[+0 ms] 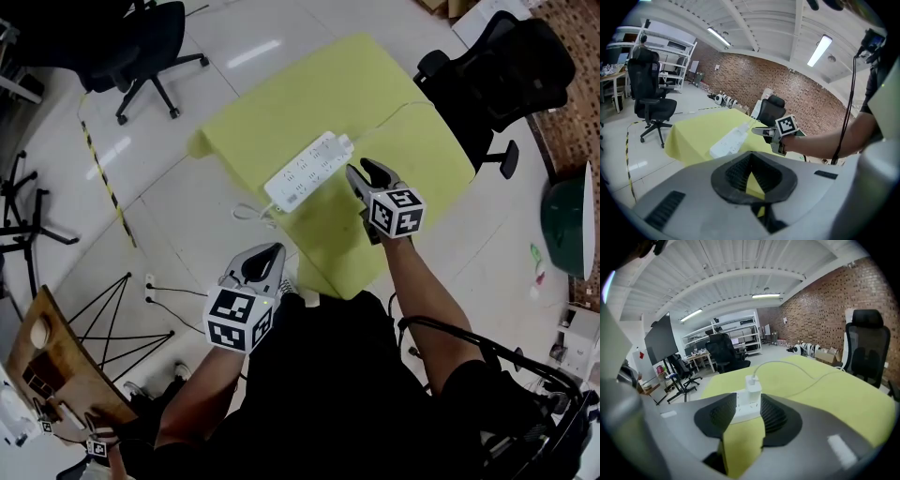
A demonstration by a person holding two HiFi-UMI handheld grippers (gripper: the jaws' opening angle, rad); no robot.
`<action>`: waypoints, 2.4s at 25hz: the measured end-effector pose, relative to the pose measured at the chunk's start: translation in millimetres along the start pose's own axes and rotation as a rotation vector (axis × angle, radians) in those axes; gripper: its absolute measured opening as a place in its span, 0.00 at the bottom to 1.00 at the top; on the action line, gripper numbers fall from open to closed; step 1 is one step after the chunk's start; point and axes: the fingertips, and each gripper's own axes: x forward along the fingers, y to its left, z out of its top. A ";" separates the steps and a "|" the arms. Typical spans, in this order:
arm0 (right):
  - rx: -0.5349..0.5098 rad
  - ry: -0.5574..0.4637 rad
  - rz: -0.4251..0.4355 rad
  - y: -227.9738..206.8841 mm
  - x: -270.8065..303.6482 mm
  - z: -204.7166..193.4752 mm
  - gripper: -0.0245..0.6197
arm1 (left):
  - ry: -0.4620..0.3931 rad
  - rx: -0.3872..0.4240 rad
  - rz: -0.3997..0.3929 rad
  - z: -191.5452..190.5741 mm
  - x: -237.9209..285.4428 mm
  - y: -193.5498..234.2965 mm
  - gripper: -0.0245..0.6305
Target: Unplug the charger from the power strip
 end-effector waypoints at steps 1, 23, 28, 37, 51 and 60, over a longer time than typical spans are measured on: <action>0.000 0.001 0.001 -1.3 2.6 0.5 0.29 | -0.002 -0.004 0.005 -0.4 -0.4 -0.3 0.04; -0.117 0.093 -0.034 -5.4 55.2 12.9 0.27 | -0.060 -0.105 0.155 -5.4 -35.5 38.0 0.04; -0.133 0.084 -0.039 -0.7 54.7 18.4 0.26 | -0.063 -0.099 0.156 -5.8 -40.2 38.0 0.04; -0.139 0.064 -0.055 -1.1 48.5 33.4 0.25 | -0.078 -0.098 0.162 -4.9 -46.0 35.5 0.04; -0.170 0.101 -0.035 0.3 2.8 29.5 0.25 | -0.105 -0.083 0.125 -2.2 -44.6 20.3 0.04; -0.018 0.136 -0.001 -26.9 -45.9 5.9 0.25 | -0.145 -0.052 0.098 10.8 -33.9 -7.4 0.04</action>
